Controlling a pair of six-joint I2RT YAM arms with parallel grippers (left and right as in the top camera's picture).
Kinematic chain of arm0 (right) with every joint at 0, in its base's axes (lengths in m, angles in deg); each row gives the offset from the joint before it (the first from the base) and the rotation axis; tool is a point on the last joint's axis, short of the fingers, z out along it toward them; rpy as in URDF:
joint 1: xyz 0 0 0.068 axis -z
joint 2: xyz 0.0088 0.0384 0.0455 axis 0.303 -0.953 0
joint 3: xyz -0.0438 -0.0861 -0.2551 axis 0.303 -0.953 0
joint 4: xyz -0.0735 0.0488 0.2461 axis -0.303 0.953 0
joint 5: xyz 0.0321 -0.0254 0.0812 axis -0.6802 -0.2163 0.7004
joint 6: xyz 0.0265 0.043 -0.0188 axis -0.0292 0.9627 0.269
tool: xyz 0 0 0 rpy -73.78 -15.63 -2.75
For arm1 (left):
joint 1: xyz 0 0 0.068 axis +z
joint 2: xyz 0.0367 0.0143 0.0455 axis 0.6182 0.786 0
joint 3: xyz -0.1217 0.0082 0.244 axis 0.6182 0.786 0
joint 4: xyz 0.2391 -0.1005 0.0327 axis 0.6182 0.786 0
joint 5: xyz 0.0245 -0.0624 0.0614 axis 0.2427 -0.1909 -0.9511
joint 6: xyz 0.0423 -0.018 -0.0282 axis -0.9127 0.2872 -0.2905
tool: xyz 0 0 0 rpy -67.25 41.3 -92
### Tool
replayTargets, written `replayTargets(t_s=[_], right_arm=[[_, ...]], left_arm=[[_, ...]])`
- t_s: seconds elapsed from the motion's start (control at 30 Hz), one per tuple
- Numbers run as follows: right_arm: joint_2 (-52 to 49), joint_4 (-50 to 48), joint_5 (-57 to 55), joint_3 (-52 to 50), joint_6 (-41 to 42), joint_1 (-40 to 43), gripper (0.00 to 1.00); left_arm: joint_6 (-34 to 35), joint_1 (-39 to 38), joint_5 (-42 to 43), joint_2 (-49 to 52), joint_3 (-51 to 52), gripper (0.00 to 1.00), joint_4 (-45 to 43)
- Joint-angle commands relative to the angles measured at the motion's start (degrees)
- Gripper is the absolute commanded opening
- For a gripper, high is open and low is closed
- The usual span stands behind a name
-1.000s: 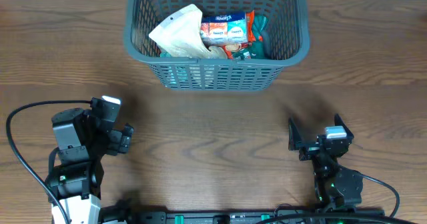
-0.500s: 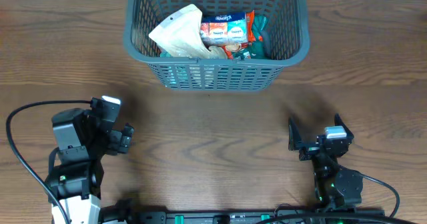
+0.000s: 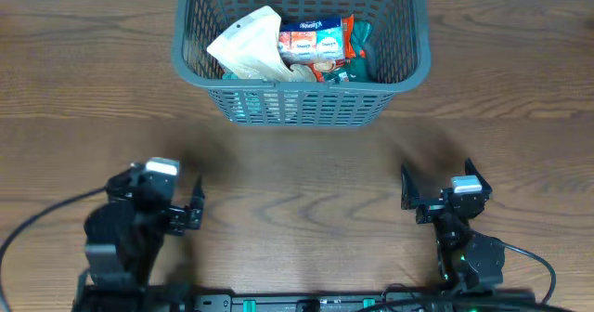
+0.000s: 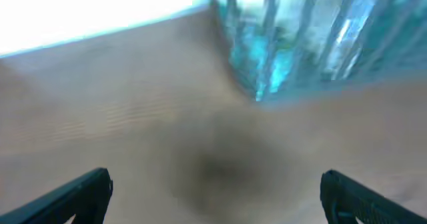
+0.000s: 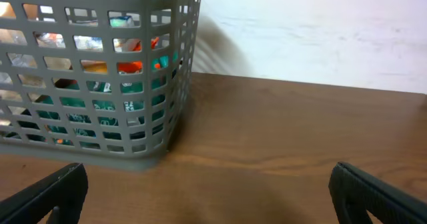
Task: Pack container
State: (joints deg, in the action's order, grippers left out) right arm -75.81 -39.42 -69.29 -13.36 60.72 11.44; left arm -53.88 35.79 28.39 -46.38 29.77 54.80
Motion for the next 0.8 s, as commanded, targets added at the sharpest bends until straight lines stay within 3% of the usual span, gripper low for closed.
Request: replayTargets(t_s=[0.0,0.17,0.33,0.57,0.77], right_arm=[[0.42,0.35,0.37,-0.09,-0.9,-0.52,0.99],[0.42,0.35,0.37,-0.09,-0.9,-0.52,0.99],[0.42,0.35,0.37,-0.09,-0.9,-0.55,0.99],[0.42,0.35,0.37,-0.09,-0.9,-0.52,0.99],[0.42,0.35,0.37,-0.09,-0.9,-0.52,0.99]], left_arm=[[10.97,-2.67,-0.81,-5.25,6.38,0.98,-8.96],[11.32,-2.95,-6.84,-14.23,21.07,0.98,-32.92],[11.67,-2.95,-10.58,-21.05,31.47,0.98,-42.88],[12.13,-4.02,-11.67,-21.09,31.26,0.98,-37.59],[16.24,-6.12,-10.71,-21.07,31.26,0.98,-26.32]])
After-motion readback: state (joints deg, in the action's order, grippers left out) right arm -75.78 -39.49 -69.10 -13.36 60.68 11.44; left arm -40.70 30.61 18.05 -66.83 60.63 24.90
